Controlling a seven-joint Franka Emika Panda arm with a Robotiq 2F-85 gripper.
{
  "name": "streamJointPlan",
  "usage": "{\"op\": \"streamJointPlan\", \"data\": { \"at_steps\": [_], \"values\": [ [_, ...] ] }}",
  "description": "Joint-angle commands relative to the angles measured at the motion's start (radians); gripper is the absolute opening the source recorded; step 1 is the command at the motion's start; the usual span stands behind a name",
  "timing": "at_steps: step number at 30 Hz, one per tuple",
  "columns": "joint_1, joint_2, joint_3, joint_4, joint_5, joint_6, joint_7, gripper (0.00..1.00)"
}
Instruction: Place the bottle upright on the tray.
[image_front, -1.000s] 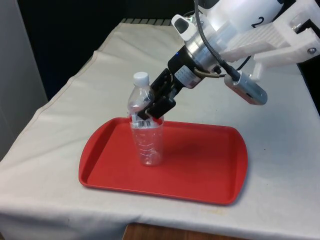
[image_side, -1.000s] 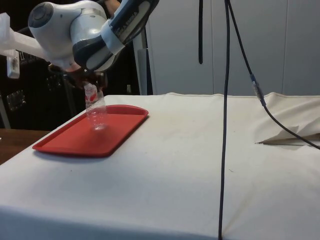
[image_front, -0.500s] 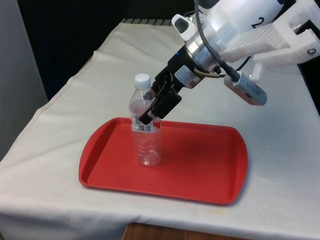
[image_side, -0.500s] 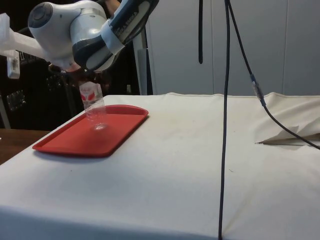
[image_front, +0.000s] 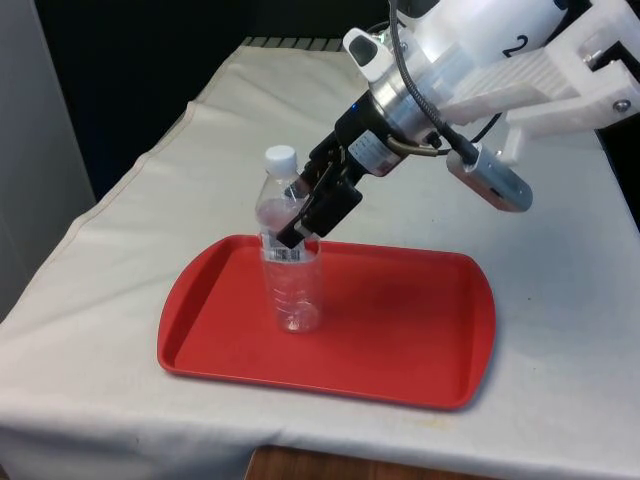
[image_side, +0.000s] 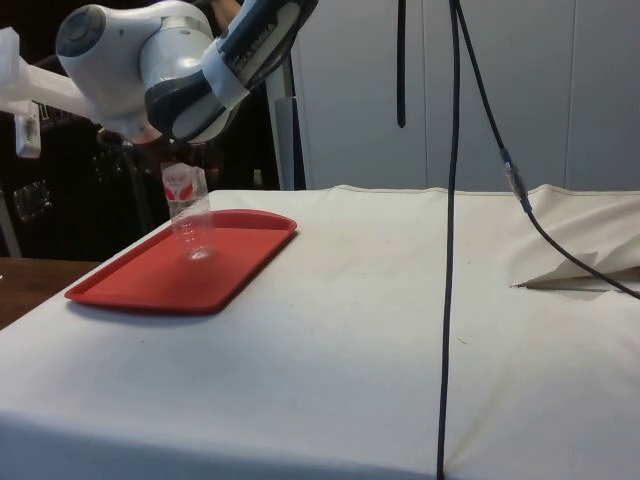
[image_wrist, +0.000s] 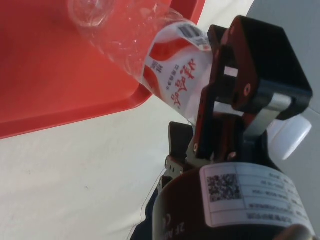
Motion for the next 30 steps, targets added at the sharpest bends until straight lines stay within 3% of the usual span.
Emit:
{"op": "streamJointPlan", "data": {
  "at_steps": [1, 30],
  "values": [
    [0.000, -0.001, 0.001, 0.001, 0.001, -0.001, 0.000, 1.00],
    [0.000, -0.014, 0.004, 0.058, -0.009, -0.082, -0.004, 1.00]
  ]
}}
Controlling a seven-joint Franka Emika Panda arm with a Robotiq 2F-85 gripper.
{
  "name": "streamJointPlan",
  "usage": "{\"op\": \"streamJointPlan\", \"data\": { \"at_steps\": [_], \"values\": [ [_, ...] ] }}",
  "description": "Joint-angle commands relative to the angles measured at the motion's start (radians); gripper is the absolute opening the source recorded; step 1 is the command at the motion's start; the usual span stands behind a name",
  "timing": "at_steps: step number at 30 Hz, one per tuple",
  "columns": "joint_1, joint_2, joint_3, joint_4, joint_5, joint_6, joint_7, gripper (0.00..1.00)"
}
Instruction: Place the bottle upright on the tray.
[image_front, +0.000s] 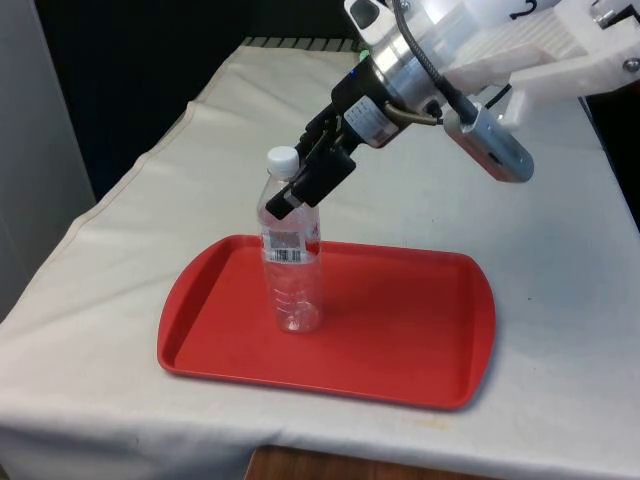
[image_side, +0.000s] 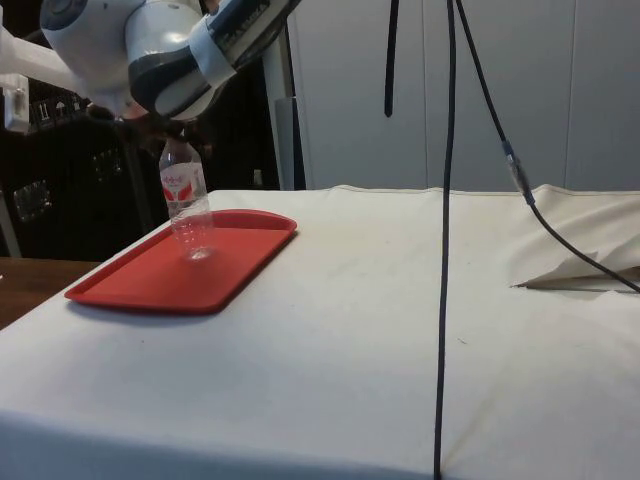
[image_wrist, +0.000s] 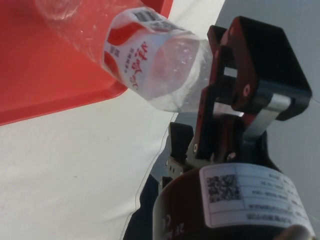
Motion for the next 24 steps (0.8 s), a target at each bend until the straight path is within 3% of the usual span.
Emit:
{"op": "streamJointPlan", "data": {
  "at_steps": [1, 24],
  "values": [
    [0.000, -0.008, 0.001, -0.001, 0.001, -0.001, -0.002, 1.00],
    [0.000, -0.024, 0.004, 0.051, -0.002, -0.069, -0.006, 1.00]
  ]
}}
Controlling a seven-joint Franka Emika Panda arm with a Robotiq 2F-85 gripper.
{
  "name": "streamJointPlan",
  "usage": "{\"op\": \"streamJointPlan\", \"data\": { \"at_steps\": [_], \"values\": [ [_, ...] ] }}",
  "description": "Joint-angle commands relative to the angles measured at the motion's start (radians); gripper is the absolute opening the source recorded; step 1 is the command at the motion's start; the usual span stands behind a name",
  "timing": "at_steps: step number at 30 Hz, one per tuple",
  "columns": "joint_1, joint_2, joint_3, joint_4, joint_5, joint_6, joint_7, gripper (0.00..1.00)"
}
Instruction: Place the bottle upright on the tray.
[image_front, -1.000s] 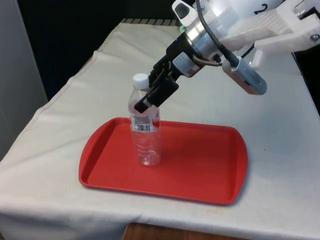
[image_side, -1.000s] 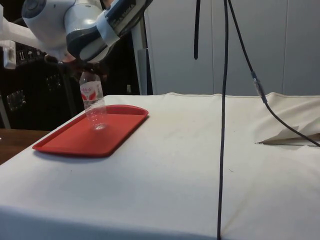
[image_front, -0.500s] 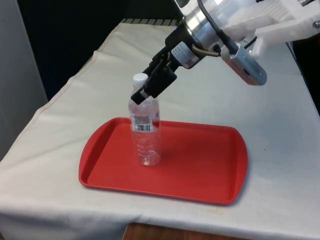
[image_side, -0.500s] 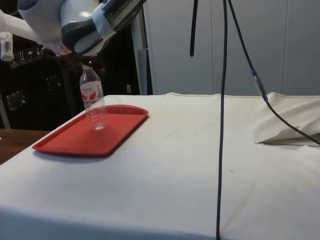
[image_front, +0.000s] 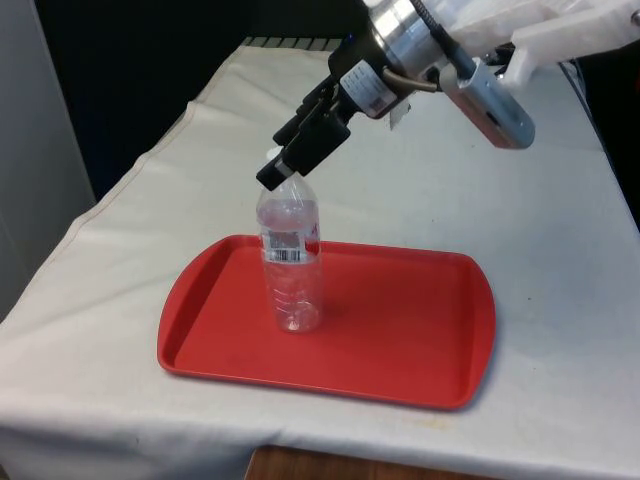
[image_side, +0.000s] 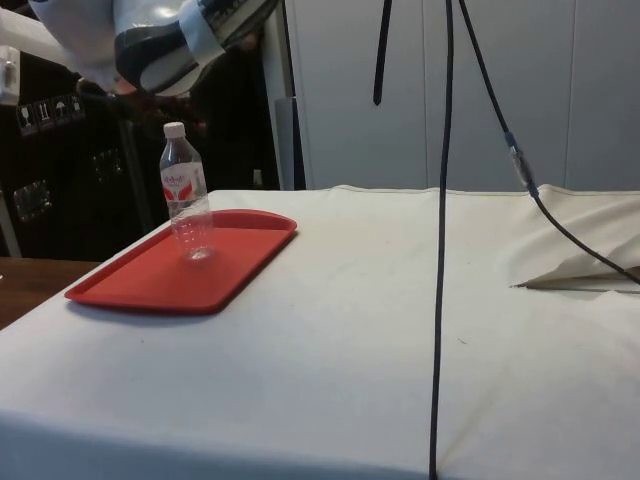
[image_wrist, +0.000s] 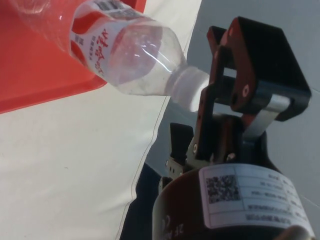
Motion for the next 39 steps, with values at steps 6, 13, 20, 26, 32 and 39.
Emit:
{"op": "streamJointPlan", "data": {
  "at_steps": [6, 13, 20, 26, 32, 39],
  "values": [
    [-0.004, -0.012, 0.003, 0.005, 0.006, -0.001, 0.000, 1.00],
    [-0.015, -0.017, 0.007, 0.012, 0.021, 0.006, 0.001, 1.00],
    [-0.027, -0.020, 0.009, 0.018, 0.046, 0.017, -0.001, 1.00],
    [-0.037, -0.025, 0.010, 0.019, 0.067, 0.024, -0.002, 1.00],
    [-0.045, -0.031, 0.010, 0.019, 0.084, 0.031, -0.003, 1.00],
    [-0.053, -0.036, 0.010, 0.020, 0.101, 0.037, -0.004, 1.00]
  ]
}}
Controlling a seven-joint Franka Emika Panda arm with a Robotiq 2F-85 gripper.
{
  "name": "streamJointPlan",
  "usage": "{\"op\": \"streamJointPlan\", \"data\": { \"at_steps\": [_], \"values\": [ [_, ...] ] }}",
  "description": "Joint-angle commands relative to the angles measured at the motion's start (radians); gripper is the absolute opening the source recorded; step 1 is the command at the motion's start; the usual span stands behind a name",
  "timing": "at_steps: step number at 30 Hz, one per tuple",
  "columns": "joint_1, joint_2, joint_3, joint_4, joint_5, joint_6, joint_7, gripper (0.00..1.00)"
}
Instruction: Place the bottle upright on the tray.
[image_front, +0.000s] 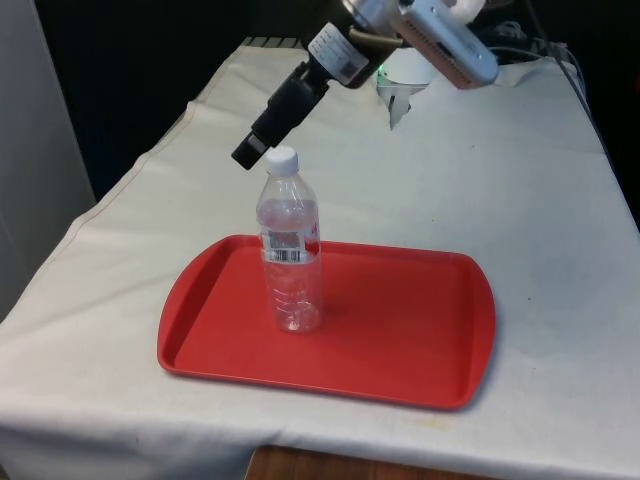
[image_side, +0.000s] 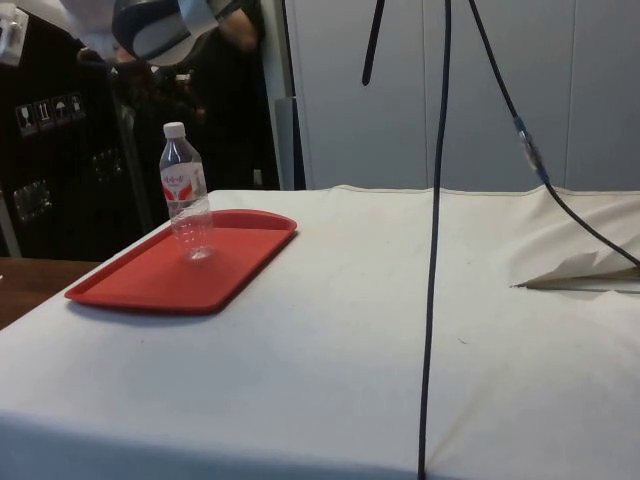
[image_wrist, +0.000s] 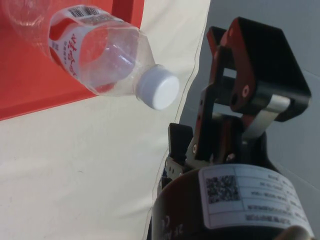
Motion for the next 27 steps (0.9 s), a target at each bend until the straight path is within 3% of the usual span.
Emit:
{"op": "streamJointPlan", "data": {
  "at_steps": [1, 7, 8, 9, 16, 17, 18, 24, 25, 26, 27],
  "values": [
    [-0.010, -0.005, 0.009, -0.001, 0.014, 0.013, -0.006, 1.00],
    [-0.021, -0.010, 0.009, 0.004, 0.040, 0.020, -0.008, 1.00],
    [-0.012, -0.004, 0.000, 0.006, 0.027, 0.006, -0.002, 1.00],
    [-0.022, -0.010, 0.008, 0.005, 0.043, 0.020, -0.008, 1.00],
    [-0.032, -0.012, 0.009, 0.013, 0.066, 0.023, -0.009, 1.00],
    [-0.024, -0.007, 0.000, 0.016, 0.053, 0.010, -0.002, 1.00],
    [-0.034, -0.013, 0.009, 0.014, 0.069, 0.023, -0.009, 1.00],
    [-0.042, -0.016, 0.009, 0.018, 0.088, 0.025, -0.010, 1.00],
    [-0.034, -0.011, 0.000, 0.021, 0.077, 0.012, -0.003, 1.00],
    [-0.043, -0.016, 0.009, 0.019, 0.091, 0.025, -0.010, 1.00],
    [-0.044, -0.017, 0.009, 0.020, 0.094, 0.025, -0.010, 1.00]
  ]
}}
